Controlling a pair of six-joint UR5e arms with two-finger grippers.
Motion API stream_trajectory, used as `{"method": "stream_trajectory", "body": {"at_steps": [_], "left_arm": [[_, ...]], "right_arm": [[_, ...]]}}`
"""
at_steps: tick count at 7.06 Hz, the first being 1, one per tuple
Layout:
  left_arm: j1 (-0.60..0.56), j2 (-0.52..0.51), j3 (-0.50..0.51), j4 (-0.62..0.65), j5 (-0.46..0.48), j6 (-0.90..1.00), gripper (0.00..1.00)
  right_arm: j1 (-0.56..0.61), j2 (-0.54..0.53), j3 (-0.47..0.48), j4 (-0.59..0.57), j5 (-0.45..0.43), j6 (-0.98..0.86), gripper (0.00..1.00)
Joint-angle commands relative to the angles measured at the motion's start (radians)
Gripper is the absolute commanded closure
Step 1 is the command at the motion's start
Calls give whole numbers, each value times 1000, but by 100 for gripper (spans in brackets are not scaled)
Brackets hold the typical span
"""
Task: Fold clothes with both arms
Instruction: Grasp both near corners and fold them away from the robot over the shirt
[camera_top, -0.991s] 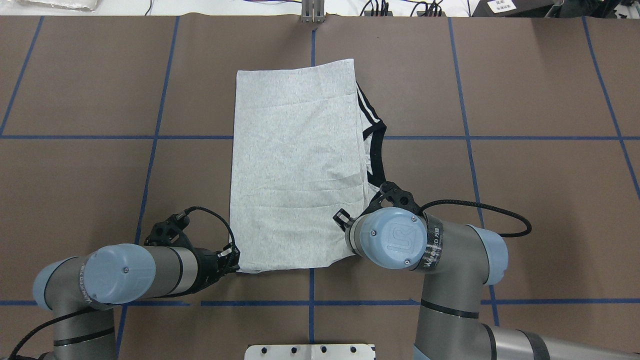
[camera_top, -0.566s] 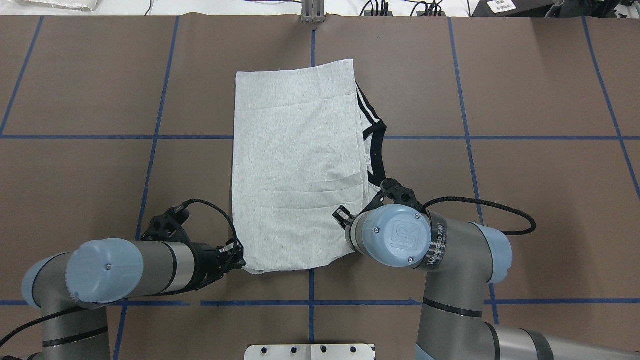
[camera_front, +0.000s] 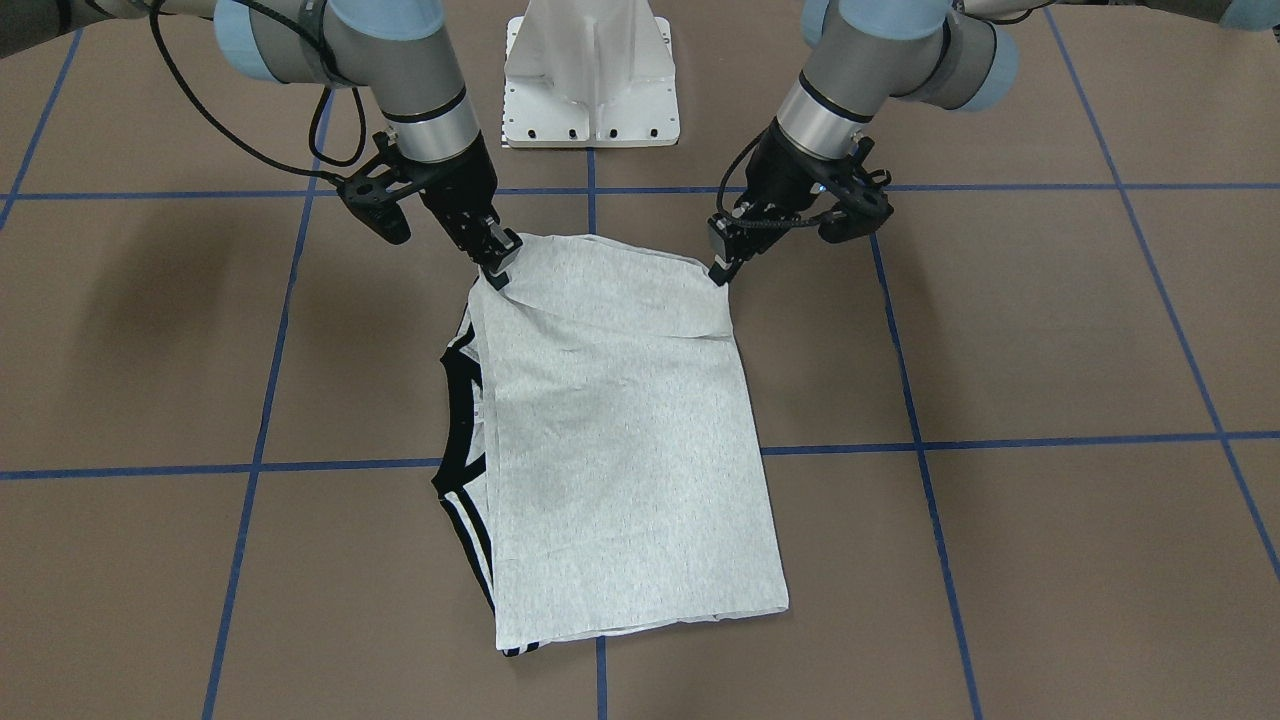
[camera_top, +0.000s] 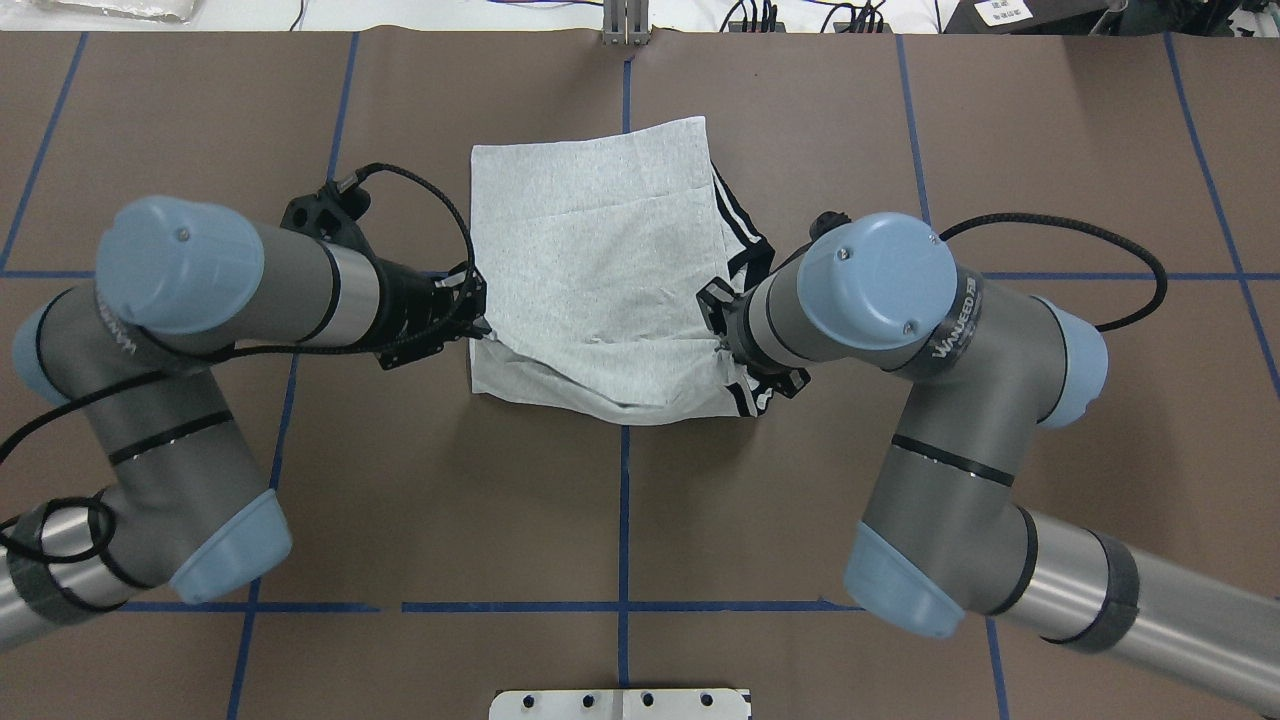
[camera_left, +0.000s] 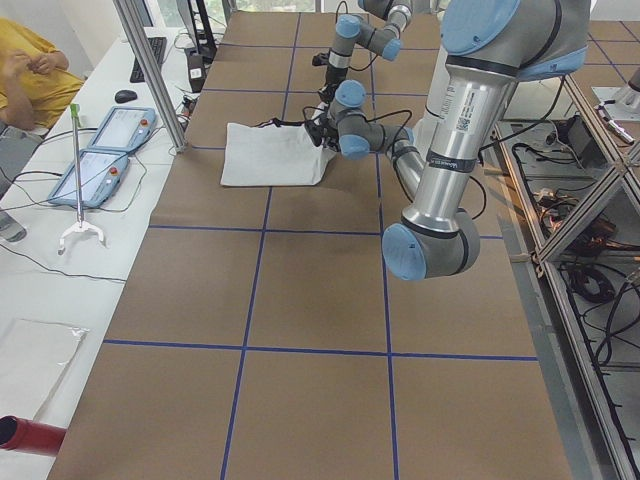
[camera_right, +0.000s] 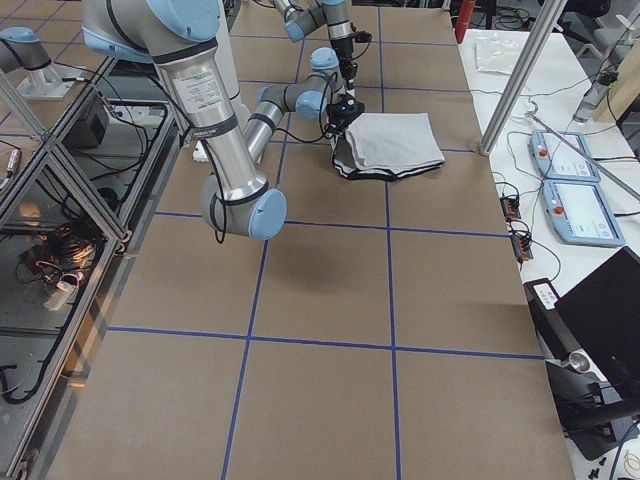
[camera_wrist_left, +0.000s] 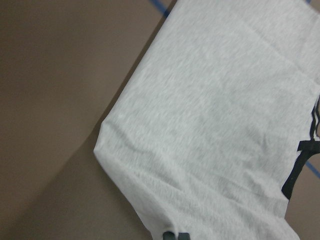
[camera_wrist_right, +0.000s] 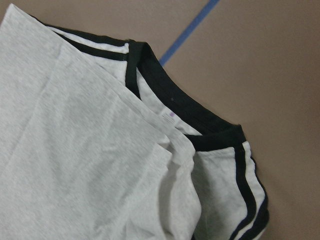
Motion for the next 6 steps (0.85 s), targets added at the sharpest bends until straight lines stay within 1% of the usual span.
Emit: {"method": "stream_trajectory", "body": {"at_steps": [1, 2, 3, 4, 5, 6], "left_arm": [[-96, -102, 155, 11, -12, 97, 100], [-123, -139, 221, -13, -14, 126, 100], [-137, -159, 317, -98, -12, 133, 100], [-162, -194, 412, -174, -12, 134, 100], [-179, -244, 501, -206, -12, 142, 100], [-188, -275, 566, -231, -12, 162, 100]], "right_arm": [[117, 173, -226, 3, 92, -83, 100], [150, 245, -340, 4, 112, -136, 100], [197, 323, -479, 19, 161, -202, 100], [231, 377, -620, 111, 188, -234, 100], [244, 419, -737, 197, 189, -238, 100], [248, 449, -796, 211, 187, -249, 100]]}}
